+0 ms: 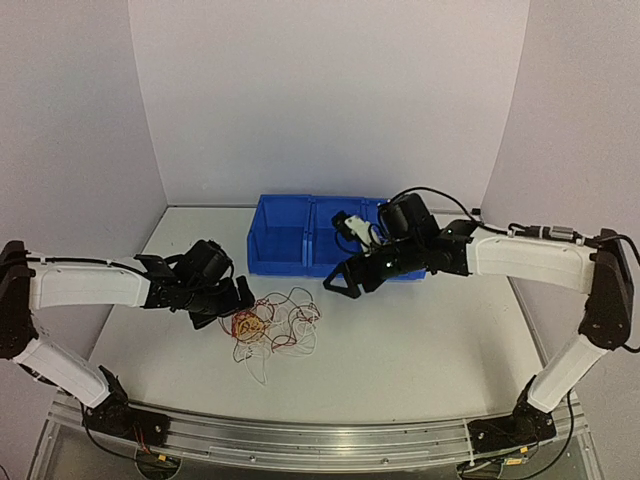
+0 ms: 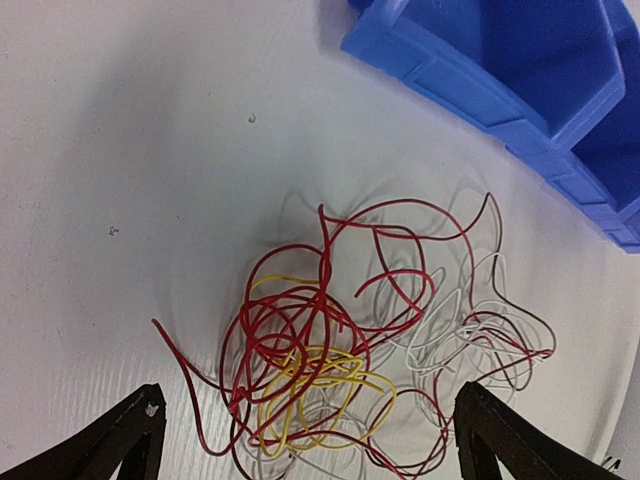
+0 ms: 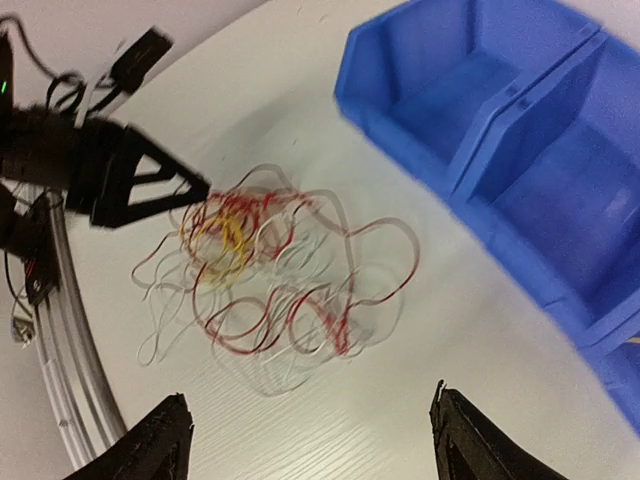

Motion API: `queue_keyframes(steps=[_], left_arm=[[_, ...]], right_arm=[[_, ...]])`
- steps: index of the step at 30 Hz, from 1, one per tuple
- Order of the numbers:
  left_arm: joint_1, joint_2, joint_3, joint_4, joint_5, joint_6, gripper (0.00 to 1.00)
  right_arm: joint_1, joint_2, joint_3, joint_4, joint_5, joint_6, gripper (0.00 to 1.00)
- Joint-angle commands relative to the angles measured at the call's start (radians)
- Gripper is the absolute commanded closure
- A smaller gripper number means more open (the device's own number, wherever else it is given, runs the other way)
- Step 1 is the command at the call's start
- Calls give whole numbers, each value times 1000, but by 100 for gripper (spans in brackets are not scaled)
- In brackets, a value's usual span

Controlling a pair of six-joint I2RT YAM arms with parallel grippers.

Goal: Untangle the cables

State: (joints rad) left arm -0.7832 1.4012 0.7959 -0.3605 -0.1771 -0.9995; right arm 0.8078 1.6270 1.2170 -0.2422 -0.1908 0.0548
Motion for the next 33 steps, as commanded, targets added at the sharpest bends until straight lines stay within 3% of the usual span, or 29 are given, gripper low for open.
queue_keyframes(steps=[1, 9, 15, 21, 26, 29, 31, 33], left_arm=[[24, 93, 85, 64, 73, 126, 0], [44, 297, 260, 28, 91, 252, 0], [44, 407, 336, -38, 70, 279, 1], [44, 422, 316, -40, 61, 268, 8], [44, 441, 316, -53, 49, 254, 18], [44, 451, 311, -67, 36, 240, 26], [44, 452, 304, -76, 21, 224, 37], [44, 450, 298, -100, -10, 192, 51]], right_arm=[[36, 57, -71, -33, -63, 153, 23], [128, 209, -106, 172, -57, 235, 33], [150, 303, -74, 223, -29, 238, 42], [157, 361, -60, 263, 96, 236, 50], [158, 403, -37, 298, 113, 254, 58], [158, 403, -35, 313, 118, 266, 75], [158, 387, -55, 325, 137, 287, 99], [158, 345, -93, 339, 188, 317, 100]])
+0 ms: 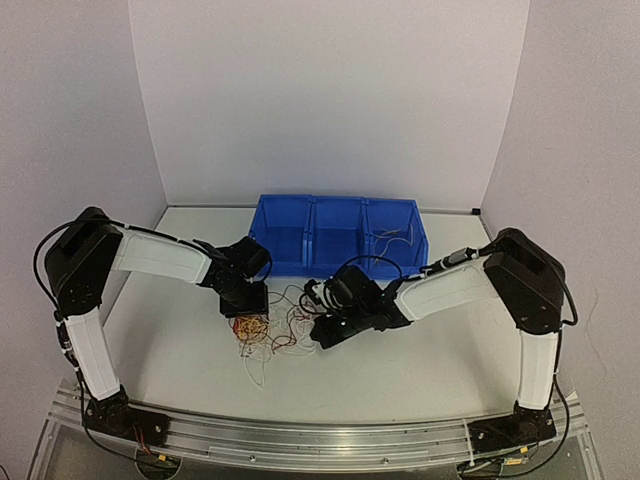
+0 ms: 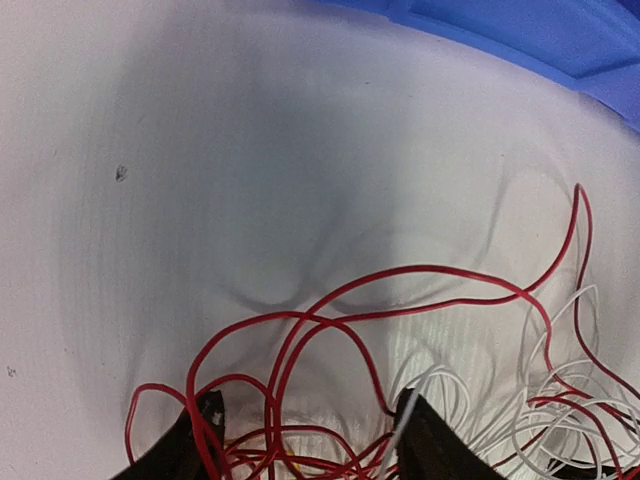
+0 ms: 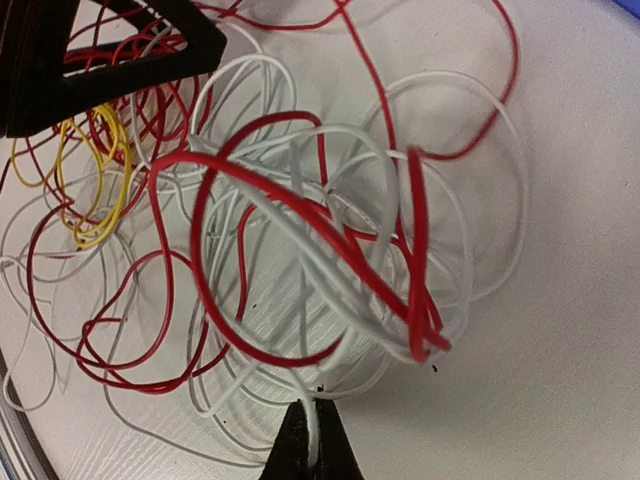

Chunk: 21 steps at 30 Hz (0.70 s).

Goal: Untangle the cables

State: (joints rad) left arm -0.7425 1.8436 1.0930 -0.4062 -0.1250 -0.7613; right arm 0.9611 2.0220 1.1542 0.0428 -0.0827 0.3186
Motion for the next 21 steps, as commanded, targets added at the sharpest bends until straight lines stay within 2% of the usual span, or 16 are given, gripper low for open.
queue_keyframes(steps=[1, 4, 7, 9, 13, 17, 18, 21], left_arm=[[3, 6, 0, -71, -79, -62, 57], [3, -5, -17, -122, -129, -122, 75], [3, -42, -54, -164, -170, -182, 86], [3, -81, -91, -175, -188, -215, 87], [3, -163, -167, -199, -217, -271, 87], [3, -231, -224, -220, -240, -320, 94], [4, -243, -237, -226, -246, -332, 98], [5, -268, -268, -240, -262, -359, 100]], right_arm=[[5, -86, -53, 50, 130, 66, 100], [0, -209, -132, -16, 344, 87, 100], [-35, -324, -175, -195, 529, 94, 100], [-84, -400, -215, -286, 629, 100, 100], [-256, -539, -280, -424, 706, 109, 100], [-331, -668, -281, -510, 964, -7, 100], [-344, -697, -272, -521, 998, -40, 100], [-398, -781, -249, -528, 1099, -138, 100]])
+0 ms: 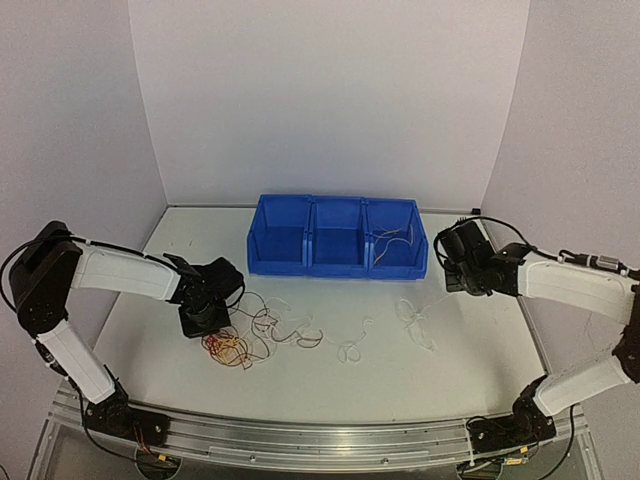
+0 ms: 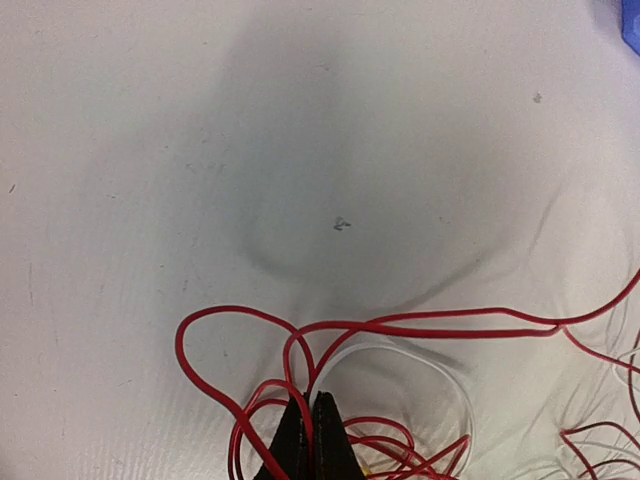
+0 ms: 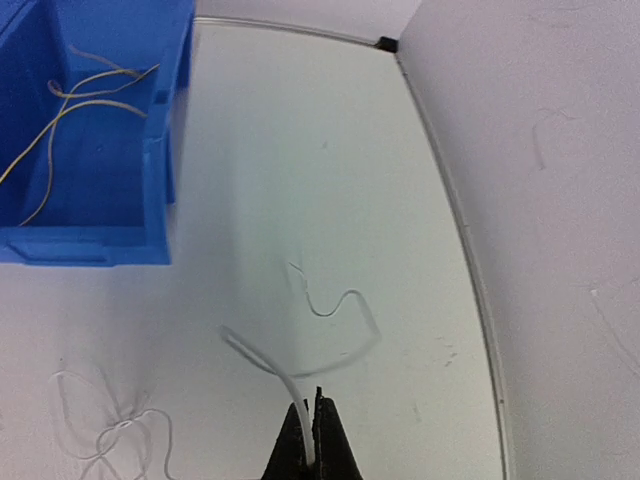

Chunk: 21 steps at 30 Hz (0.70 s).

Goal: Untangle the cables

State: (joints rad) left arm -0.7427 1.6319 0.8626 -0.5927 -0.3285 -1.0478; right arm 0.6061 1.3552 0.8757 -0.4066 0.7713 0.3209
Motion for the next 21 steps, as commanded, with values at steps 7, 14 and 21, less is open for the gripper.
queue_keyframes(steps=[7, 14, 21], left_arm=[[5, -79, -68, -61, -61, -103, 100], [5, -66, -65, 54, 25, -16, 98], [-66, -1, 4, 136, 72, 35, 93]], right_arm=[[-131, -255, 128, -81, 176, -251, 100], [-132, -278, 279, -82, -138, -258, 100], [-132, -208, 458, -83, -512, -212, 100]])
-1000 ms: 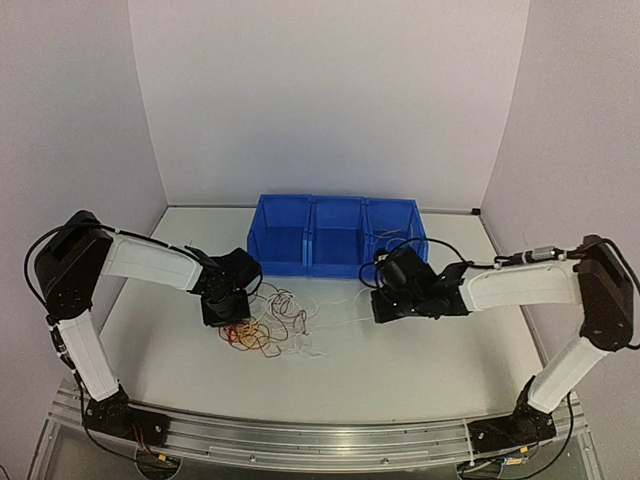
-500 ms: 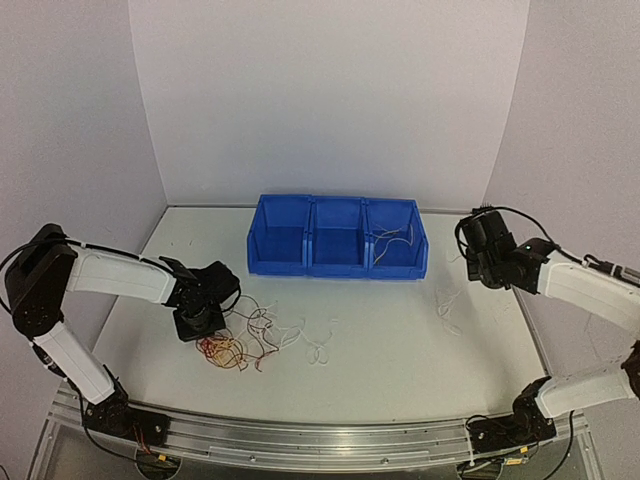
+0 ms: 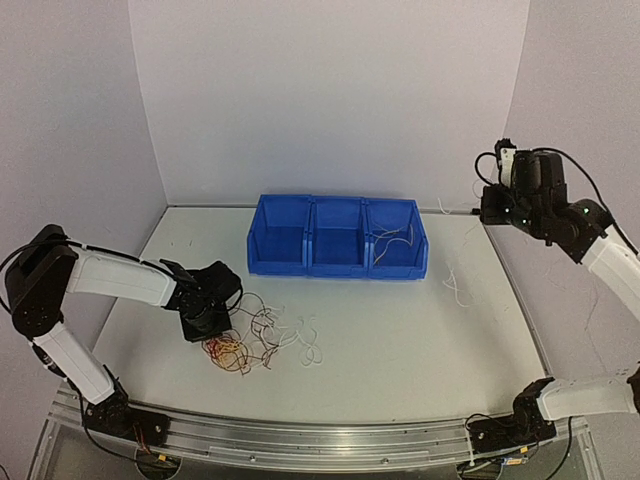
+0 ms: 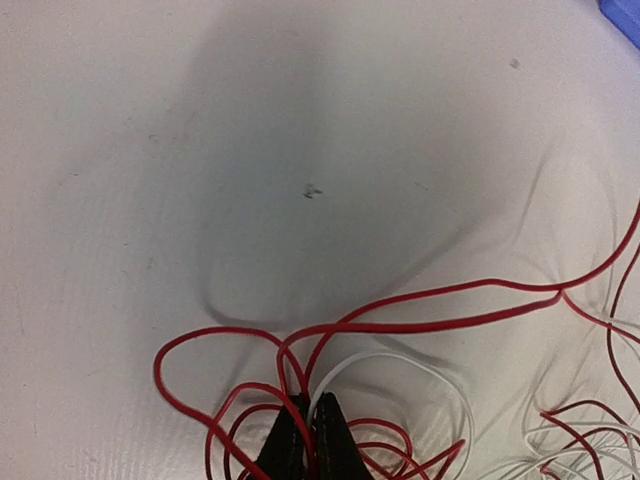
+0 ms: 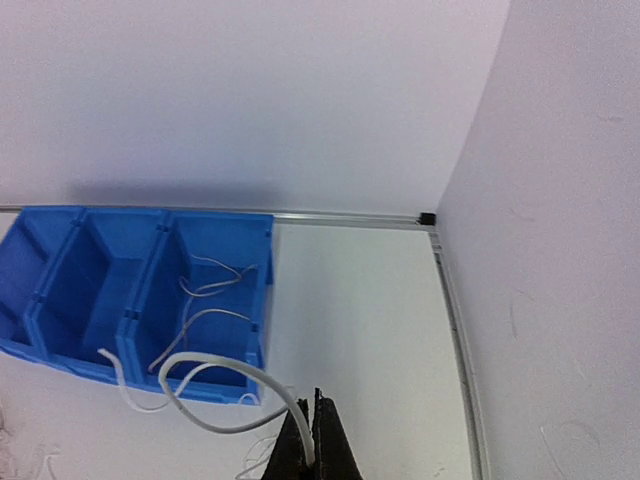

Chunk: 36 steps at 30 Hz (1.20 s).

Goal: Untangle the cables

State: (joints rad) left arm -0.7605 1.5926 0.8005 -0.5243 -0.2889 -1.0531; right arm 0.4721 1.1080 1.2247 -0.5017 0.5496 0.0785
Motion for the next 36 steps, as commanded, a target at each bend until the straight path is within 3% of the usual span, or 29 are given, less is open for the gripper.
queue_keyframes(steps=[1, 6, 16, 19, 21, 36], left_arm=[[-56, 50, 85, 69, 32, 42, 92], [-86, 118, 152, 72, 41, 50, 82], [-103, 122, 213, 67, 51, 69, 18], [-110, 95, 218, 61, 45, 69, 5], [-112, 75, 222, 52, 38, 67, 1], [-128, -58, 195, -52, -34, 2, 0]], right_arm=[[2, 53, 135, 13, -345, 40, 100], [2, 163, 264, 26, -541, 78, 100], [3, 448, 538, 94, -729, 119, 100], [4, 512, 595, 112, -778, 141, 100], [4, 551, 639, 127, -796, 158, 100], [4, 821, 865, 198, -767, 179, 100]])
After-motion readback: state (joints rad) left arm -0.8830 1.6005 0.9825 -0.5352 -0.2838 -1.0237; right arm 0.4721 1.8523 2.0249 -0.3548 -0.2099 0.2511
